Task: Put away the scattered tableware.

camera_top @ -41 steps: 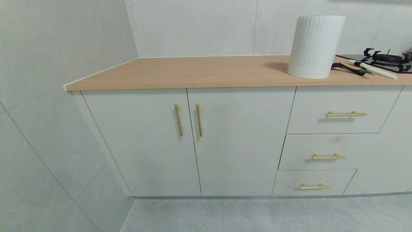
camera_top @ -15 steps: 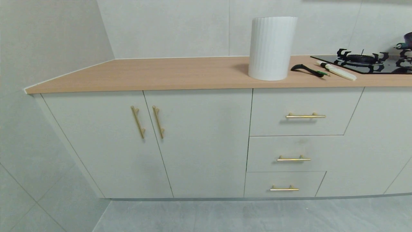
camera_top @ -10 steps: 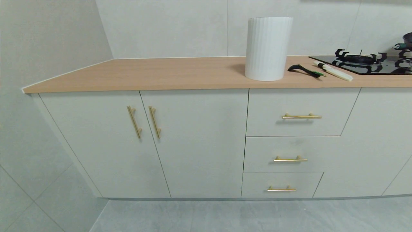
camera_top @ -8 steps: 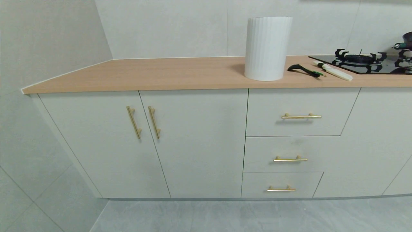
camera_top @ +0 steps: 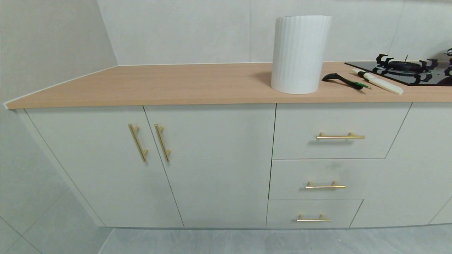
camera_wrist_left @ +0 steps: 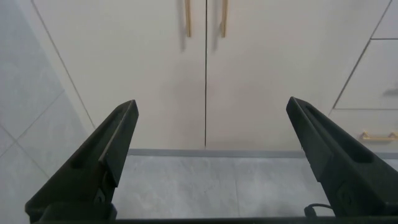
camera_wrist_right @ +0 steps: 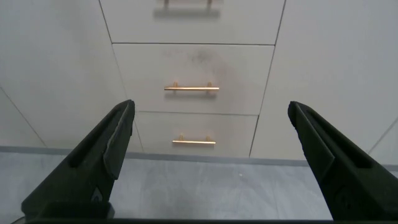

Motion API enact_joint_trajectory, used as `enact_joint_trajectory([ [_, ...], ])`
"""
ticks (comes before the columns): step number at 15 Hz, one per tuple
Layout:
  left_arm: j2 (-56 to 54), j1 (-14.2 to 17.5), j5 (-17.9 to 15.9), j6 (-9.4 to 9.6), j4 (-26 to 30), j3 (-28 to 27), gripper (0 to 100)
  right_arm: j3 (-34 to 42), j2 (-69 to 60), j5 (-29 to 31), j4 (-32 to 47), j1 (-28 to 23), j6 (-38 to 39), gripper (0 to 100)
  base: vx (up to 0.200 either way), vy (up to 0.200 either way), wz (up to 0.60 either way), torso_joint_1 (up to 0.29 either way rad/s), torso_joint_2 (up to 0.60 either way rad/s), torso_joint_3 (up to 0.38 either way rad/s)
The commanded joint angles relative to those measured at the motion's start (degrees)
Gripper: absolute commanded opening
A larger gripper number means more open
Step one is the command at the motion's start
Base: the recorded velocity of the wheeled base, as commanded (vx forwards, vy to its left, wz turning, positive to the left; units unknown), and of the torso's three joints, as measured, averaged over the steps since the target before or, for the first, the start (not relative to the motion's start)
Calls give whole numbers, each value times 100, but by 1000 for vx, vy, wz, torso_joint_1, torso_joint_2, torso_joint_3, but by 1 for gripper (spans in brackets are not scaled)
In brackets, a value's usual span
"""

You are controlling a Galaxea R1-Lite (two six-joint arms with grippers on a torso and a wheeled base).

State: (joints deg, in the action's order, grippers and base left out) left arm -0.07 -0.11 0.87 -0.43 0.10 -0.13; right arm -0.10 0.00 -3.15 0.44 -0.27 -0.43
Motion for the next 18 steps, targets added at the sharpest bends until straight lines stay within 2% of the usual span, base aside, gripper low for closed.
enact_joint_trajectory([
  [1, 7, 2, 1, -1, -1, -4, 100, 1, 9, -2, 0, 0, -1, 100, 0, 0, 0, 0, 0, 0],
  [2, 7, 2, 1, -1, -1, -4, 100, 1, 9, -2, 0, 0, -1, 100, 0, 0, 0, 0, 0, 0],
  [5, 7, 2, 1, -1, -1, 5, 100, 1, 0, 7, 0, 0, -1, 100, 0, -200, 0, 4, 1, 1],
  [15, 7, 2, 1, 8, -1, -4, 100, -8, 0, 24, -26, 0, -10, 100, 0, 0, 0, 0, 0, 0],
  [17, 7, 2, 1, 8, -1, -4, 100, -983, 475, -213, 141, 159, 588, 100, 0, 0, 0, 0, 0, 0],
  [18, 7, 2, 1, 8, -1, -4, 100, -1098, 914, -327, 255, 317, 552, 100, 0, 0, 0, 0, 0, 0],
])
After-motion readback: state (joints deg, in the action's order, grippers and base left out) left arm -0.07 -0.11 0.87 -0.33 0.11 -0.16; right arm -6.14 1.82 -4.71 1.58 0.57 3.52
